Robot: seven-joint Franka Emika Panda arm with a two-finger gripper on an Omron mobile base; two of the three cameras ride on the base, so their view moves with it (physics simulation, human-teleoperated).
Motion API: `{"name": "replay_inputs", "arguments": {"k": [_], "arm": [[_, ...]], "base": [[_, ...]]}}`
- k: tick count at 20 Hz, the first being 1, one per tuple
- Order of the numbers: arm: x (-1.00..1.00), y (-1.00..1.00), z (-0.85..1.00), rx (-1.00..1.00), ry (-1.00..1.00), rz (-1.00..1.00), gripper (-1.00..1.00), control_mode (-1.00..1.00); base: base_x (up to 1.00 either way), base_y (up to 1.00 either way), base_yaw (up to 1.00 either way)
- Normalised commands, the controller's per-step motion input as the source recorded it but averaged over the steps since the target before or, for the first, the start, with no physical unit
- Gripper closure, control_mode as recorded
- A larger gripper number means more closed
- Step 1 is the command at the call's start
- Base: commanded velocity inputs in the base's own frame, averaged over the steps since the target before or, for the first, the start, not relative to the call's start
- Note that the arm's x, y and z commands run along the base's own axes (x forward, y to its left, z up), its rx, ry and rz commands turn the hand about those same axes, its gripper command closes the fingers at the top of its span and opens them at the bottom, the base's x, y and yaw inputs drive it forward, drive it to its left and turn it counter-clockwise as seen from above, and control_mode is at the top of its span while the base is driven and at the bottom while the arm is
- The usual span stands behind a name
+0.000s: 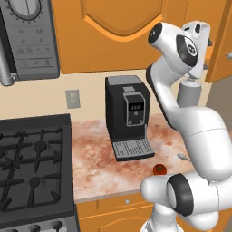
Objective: Pick the pan from the cabinet and place it on the stove. Then turn on the stove burner for the pan.
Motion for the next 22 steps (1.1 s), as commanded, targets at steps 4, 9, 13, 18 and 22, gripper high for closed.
{"name": "replay_inputs", "arguments": {"k": [4, 9, 13, 18, 22], "arm": [[-0.48, -0.44, -0.04, -0.03, 0.02, -0.17, -1.00, -1.00], [-0.70, -0.52, -0.01, -0.01, 0.00, -0.19, -1.00, -1.00], [-0.76, -0.56, 0.00, 0.00, 0.00, -0.20, -1.00, -1.00], [-0.75, -0.62, 0.00, 0.00, 0.00, -0.20, -1.00, -1.00], [-0.75, -0.69, 0.00, 0.00, 0.00, -0.20, -1.00, -1.00]], "base": [[0.00, 0.00, 0.00], [0.00, 0.00, 0.00], [0.00, 0.00, 0.00], [0.00, 0.00, 0.00], [0.00, 0.00, 0.00]]}}
